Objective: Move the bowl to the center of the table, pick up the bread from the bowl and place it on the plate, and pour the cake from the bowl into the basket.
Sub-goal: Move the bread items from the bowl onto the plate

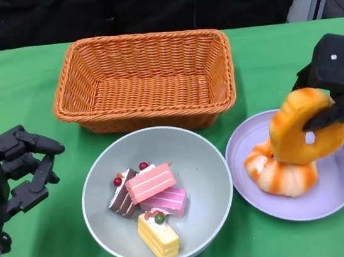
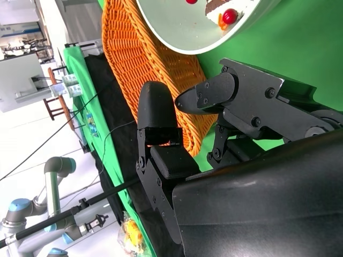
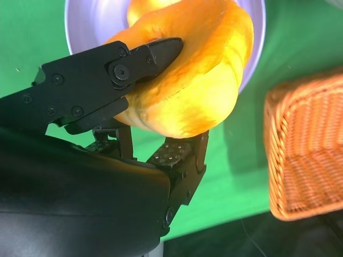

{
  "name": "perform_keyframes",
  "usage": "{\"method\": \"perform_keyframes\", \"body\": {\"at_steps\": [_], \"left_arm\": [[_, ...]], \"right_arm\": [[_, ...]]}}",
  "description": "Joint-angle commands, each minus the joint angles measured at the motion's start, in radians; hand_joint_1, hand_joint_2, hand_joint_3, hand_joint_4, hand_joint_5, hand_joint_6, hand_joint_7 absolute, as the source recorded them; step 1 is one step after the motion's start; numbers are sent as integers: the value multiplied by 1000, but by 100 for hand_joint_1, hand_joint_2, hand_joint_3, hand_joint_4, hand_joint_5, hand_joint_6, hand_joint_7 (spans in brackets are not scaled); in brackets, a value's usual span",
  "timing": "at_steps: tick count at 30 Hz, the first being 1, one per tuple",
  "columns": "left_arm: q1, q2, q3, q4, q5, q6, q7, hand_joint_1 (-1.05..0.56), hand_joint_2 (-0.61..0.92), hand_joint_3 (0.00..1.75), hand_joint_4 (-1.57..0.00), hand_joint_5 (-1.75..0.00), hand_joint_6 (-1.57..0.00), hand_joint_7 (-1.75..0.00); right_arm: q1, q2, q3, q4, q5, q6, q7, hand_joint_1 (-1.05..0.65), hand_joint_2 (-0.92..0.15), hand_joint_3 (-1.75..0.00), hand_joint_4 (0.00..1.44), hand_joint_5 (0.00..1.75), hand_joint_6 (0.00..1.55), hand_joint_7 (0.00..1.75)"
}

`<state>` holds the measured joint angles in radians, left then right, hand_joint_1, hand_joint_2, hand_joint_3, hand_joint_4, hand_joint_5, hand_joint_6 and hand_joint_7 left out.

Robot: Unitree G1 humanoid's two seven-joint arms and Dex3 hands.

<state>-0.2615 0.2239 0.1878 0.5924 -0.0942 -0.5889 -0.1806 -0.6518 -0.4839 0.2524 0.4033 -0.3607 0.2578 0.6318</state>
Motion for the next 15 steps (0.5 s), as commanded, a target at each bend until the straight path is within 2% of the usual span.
{"method": "perform_keyframes", "body": {"at_steps": [1, 8, 15], "left_arm": [[-7, 19, 11, 10, -9, -12, -9, -8, 73, 75, -80, -149, -82, -109], [-13, 23, 10, 18, -6, -19, -10, -8, 72, 76, -81, -149, -83, -110], [-17, 23, 9, 22, -6, -17, -10, -8, 72, 76, -80, -149, -83, -110]], "right_arm": [[0, -34, 9, -22, -1, 15, 33, -20, -92, -19, 66, 150, 64, 128], [5, -47, 15, -52, -5, 43, 63, -18, -92, -18, 63, 147, 63, 130], [42, -67, -48, -86, 67, -16, 58, -17, -92, -23, 65, 168, 62, 138]]}}
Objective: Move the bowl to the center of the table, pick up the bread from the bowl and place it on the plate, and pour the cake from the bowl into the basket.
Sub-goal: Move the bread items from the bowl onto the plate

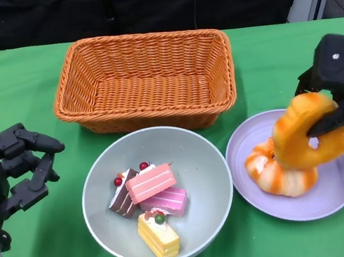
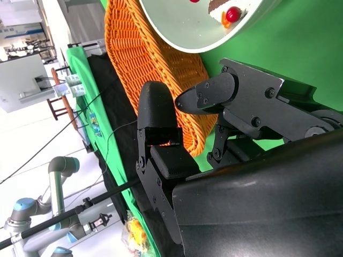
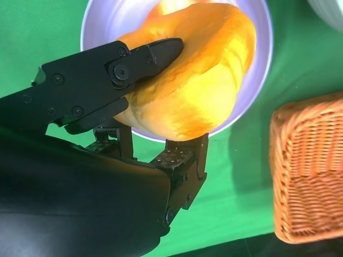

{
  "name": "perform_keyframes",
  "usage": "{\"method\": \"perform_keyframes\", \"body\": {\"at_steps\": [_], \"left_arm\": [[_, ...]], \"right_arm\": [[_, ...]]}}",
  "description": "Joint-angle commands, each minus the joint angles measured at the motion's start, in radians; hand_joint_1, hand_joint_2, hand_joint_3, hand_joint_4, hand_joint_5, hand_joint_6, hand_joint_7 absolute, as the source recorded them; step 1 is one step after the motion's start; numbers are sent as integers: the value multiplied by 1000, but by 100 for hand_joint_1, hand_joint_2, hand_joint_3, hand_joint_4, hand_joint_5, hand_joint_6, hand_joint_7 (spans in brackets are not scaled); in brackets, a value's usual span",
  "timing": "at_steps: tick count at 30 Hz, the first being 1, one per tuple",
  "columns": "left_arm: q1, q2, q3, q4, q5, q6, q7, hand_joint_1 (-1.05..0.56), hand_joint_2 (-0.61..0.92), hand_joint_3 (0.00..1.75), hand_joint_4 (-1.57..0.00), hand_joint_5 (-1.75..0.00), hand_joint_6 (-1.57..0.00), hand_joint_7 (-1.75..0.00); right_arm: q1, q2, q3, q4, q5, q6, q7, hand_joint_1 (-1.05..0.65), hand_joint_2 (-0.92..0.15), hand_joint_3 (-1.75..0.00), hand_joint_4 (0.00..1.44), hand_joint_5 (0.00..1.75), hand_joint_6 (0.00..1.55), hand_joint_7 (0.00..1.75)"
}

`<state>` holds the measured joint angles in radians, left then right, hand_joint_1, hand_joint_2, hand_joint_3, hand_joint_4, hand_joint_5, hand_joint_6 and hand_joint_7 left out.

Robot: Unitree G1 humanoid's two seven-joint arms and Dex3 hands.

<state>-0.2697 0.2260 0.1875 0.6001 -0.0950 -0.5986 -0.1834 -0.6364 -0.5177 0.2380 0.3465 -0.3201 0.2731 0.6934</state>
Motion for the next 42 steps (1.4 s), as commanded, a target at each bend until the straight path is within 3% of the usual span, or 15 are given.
{"method": "perform_keyframes", "body": {"at_steps": [1, 4, 10, 22, 33, 42], "left_arm": [[-10, 22, 10, 17, -5, -9, -8, -8, 72, 76, -81, -149, -83, -111], [-17, 23, 11, 31, -10, -12, -17, -8, 72, 75, -80, -149, -83, -110], [-17, 21, 10, 29, -5, -13, -10, -7, 72, 75, -81, -149, -83, -110], [-17, 23, 7, 31, -3, -15, -14, -7, 73, 75, -81, -149, -83, -111], [-21, 22, 9, 38, -7, -16, -21, -8, 73, 75, -82, -149, -83, -112], [-19, 25, 14, 40, -10, -23, -18, -9, 73, 76, -81, -149, -82, -112]], "right_arm": [[33, -36, -39, -38, 31, -40, -5, -18, -92, -23, 65, 168, 62, 138], [67, -43, -62, -105, 58, -12, 12, -17, -92, -23, 62, 173, 61, 138], [123, -66, -45, -187, 47, 9, 14, -16, -92, -25, 59, 174, 58, 138], [178, -88, -28, -216, 38, -14, 26, -18, -92, -28, 64, 174, 56, 136], [225, -89, 6, -225, -14, -19, 11, -16, -92, -26, 69, 166, 65, 118], [256, -79, 40, -160, -69, -166, -70, -22, -92, -16, 60, 171, 76, 103]]}}
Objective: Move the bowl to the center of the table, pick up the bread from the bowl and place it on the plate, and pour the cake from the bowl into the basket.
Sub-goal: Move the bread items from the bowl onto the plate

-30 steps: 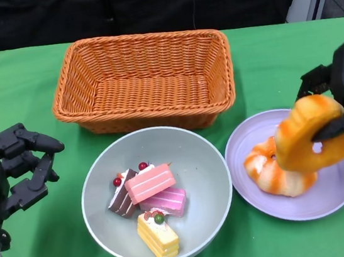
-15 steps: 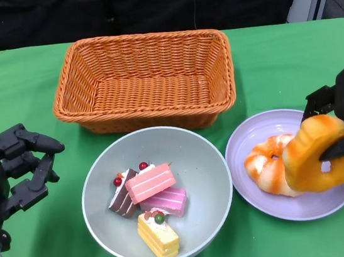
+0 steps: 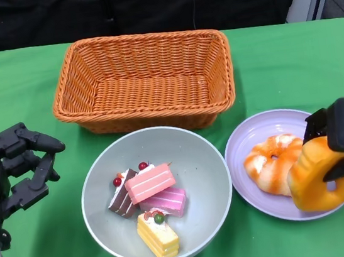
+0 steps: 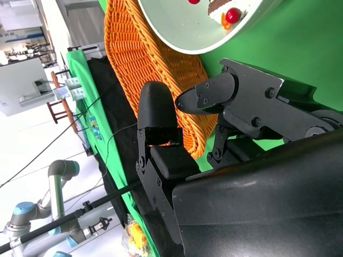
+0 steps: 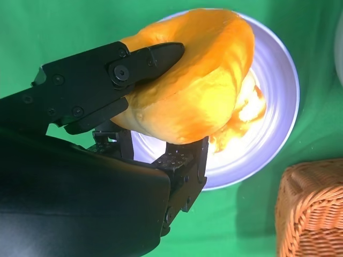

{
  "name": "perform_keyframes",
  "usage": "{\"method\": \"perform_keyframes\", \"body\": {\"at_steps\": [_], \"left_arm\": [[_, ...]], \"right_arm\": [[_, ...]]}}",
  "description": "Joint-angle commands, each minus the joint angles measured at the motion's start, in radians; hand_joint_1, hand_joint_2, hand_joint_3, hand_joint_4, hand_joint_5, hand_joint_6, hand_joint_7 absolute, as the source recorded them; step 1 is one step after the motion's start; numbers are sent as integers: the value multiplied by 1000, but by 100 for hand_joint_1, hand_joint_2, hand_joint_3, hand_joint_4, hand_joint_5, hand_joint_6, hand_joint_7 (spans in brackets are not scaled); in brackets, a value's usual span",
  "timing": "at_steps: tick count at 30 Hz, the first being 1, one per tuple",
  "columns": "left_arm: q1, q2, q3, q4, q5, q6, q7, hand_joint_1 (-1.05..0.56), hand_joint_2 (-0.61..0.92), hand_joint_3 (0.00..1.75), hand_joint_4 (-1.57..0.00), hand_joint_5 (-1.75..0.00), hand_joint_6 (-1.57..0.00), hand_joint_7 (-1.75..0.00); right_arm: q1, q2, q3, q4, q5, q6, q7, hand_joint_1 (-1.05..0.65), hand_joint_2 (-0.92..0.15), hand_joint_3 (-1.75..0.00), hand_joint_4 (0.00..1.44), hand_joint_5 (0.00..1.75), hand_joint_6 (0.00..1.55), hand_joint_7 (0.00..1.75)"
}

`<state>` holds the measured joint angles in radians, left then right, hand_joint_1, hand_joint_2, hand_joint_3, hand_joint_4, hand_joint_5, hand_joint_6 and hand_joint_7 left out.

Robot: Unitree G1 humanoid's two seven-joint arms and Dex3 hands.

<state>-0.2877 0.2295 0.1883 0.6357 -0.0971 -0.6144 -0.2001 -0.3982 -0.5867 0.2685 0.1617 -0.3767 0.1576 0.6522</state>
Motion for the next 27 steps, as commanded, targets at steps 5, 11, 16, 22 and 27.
{"method": "perform_keyframes", "body": {"at_steps": [5, 11, 16, 22, 27], "left_arm": [[2, 20, 17, -5, -13, 2, -3, -8, 73, 75, -81, -148, -83, -111], [5, 22, 18, -6, -6, -4, -1, -8, 73, 74, -80, -149, -82, -110], [7, 21, 18, -11, -10, -5, -5, -8, 73, 74, -81, -150, -83, -110], [8, 21, 19, -15, -7, -4, -1, -8, 72, 75, -81, -151, -84, -110], [11, 23, 17, -21, -1, 3, 4, -8, 72, 75, -81, -150, -84, -110]], "right_arm": [[35, -5, 19, 68, -37, -154, -105, -23, -92, -12, 67, 134, 86, 80], [56, 15, 23, 58, -68, -147, -170, -23, -92, -11, 64, 146, 81, 94], [73, 32, 30, 28, -112, -124, -208, -22, -92, -12, 62, 151, 73, 101], [75, 44, 36, 24, -139, -116, -223, -21, -92, -11, 64, 138, 78, 70], [74, 54, 45, 8, -186, -83, -239, -27, -92, -3, 72, 115, 90, 24]]}}
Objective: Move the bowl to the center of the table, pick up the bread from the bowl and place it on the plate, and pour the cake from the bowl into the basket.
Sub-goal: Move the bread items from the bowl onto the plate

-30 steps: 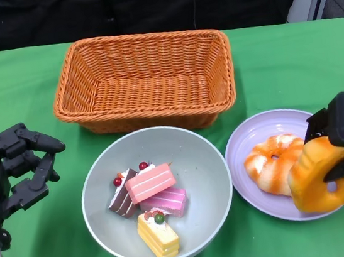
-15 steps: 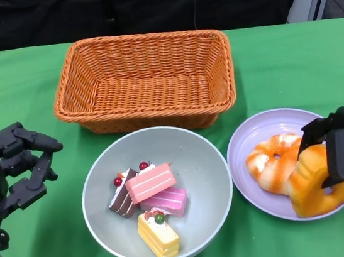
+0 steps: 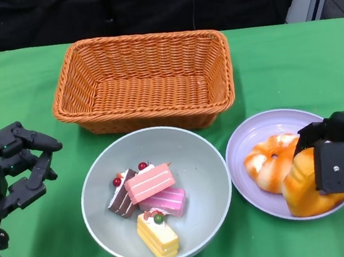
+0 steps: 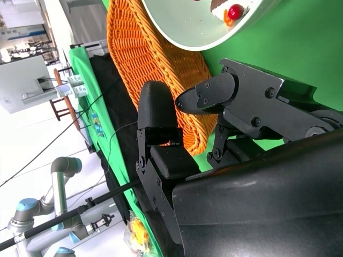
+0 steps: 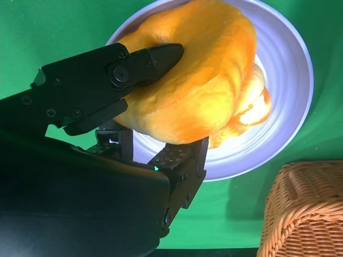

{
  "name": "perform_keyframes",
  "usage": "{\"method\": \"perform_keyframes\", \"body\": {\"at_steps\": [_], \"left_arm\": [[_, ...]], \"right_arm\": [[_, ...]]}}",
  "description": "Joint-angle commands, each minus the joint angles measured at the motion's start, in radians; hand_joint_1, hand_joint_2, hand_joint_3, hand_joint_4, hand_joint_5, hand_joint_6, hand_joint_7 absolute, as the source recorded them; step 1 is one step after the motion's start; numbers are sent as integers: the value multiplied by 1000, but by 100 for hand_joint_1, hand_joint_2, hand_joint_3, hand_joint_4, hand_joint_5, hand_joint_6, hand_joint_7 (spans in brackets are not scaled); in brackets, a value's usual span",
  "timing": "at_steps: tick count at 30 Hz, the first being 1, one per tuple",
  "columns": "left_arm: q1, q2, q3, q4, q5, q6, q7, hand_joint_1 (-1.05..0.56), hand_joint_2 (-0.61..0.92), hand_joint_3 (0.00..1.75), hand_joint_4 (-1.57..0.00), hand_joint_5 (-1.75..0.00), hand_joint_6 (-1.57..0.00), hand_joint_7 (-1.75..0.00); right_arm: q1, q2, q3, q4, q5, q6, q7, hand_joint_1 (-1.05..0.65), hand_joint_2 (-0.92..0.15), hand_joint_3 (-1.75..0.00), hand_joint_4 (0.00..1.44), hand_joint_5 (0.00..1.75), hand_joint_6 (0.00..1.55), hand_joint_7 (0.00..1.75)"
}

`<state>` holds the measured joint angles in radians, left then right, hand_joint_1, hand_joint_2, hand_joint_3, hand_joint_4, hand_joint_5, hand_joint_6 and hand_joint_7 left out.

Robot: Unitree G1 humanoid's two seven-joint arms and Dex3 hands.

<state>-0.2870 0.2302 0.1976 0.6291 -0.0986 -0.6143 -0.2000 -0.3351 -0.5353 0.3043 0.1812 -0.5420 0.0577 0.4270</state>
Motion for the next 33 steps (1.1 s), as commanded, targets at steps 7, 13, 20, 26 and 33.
{"method": "perform_keyframes", "body": {"at_steps": [7, 13, 20, 26, 33], "left_arm": [[10, 23, 7, -12, 5, 2, 5, -7, 72, 75, -80, -150, -84, -110], [6, 27, 7, 3, 9, -8, 3, -7, 72, 75, -80, -150, -83, -110], [6, 26, 8, 1, -1, -4, -5, -8, 72, 74, -81, -149, -84, -109], [8, 23, 8, -7, -4, 2, -5, -8, 72, 74, -80, -148, -84, -109], [8, 23, 9, -7, -7, 4, -6, -8, 73, 74, -80, -149, -84, -109]], "right_arm": [[14, 7, 14, -35, -58, 56, -32, -36, -91, 0, 77, 92, 95, 8], [24, 14, 16, -65, -75, 95, -41, -39, -87, 0, 69, 112, 95, 5], [32, 3, 37, -83, -130, 102, -45, -46, -88, 0, 61, 98, 97, 4], [17, 1, 56, -61, -142, 140, 17, -44, -92, -1, 77, 128, 110, 12], [-8, -12, 90, -52, -171, 186, 97, -46, -92, -6, 75, 137, 109, 14]]}}
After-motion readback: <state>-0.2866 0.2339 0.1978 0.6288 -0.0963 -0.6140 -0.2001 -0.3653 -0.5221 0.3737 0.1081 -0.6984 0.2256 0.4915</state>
